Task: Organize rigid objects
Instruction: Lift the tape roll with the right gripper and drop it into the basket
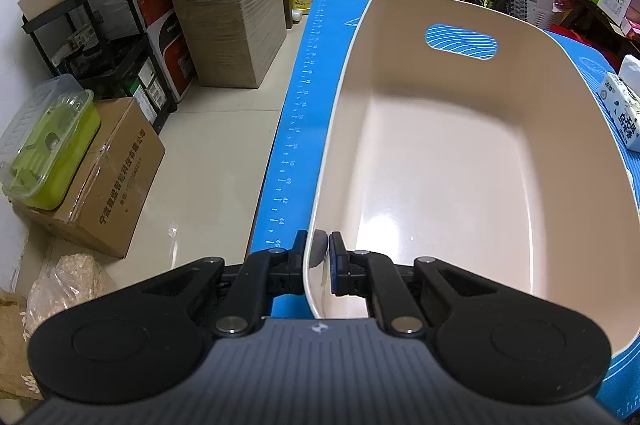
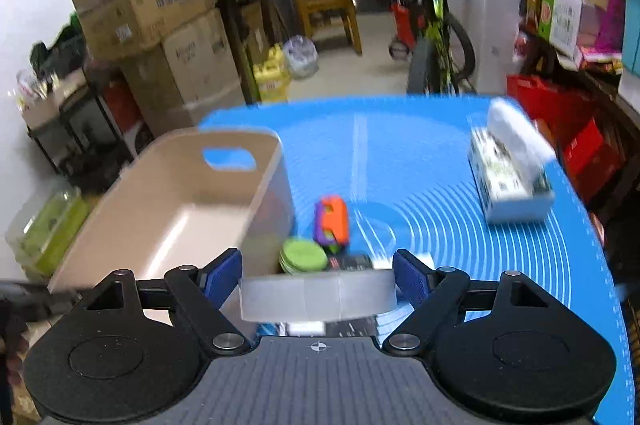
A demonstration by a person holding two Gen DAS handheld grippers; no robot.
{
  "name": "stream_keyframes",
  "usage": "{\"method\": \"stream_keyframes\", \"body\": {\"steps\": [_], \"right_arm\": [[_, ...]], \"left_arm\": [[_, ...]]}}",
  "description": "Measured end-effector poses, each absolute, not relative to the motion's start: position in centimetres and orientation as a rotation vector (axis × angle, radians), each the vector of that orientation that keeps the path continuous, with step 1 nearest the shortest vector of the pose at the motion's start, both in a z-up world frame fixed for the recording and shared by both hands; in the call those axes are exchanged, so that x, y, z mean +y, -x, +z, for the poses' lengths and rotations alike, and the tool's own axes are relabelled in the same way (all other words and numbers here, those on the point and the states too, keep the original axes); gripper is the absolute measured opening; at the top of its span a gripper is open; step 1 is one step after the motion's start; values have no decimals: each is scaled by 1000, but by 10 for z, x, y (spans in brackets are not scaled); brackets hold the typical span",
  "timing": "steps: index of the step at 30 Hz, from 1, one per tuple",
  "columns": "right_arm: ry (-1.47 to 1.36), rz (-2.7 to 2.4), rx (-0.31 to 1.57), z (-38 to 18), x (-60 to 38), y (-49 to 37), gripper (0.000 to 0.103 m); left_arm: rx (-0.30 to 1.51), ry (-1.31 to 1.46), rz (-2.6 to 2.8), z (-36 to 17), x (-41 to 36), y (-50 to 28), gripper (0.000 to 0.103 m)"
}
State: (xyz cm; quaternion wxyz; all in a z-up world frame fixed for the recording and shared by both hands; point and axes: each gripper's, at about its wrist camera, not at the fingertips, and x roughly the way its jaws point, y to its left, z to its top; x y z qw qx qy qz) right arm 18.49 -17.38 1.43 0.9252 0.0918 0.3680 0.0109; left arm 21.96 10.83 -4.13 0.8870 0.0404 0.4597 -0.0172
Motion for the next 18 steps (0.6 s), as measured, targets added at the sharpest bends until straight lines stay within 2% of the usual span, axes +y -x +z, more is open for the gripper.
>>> {"method": "stream_keyframes", "body": {"steps": [3,4,5,6,9,10,11,18], "right_arm": [[-196,38,713,27,-163,-193,83],[-201,46,706,30,-159,-197,71],[-200,51,698,33,-152,-201,45],[-200,57,706,34,-147,-205,38],[-248,102,730,31,-135,-222,38],[-233,105,738,26,-128,-229,28],[-227,107,752,20,-123,-234,24],[-197,129,808,3,-101,-248,23]], "left_arm": [[954,-85,-35,-40,108,-219,12],[952,-87,-35,-39,108,-219,12],[951,-88,-35,-39,108,-219,12],[951,-89,-35,-39,108,-219,12],[957,-89,-33,-40,109,-220,12],[957,-84,-42,-40,109,-220,12],[955,-85,-44,-40,109,-220,12],[952,-83,-56,-39,112,-219,12]]}}
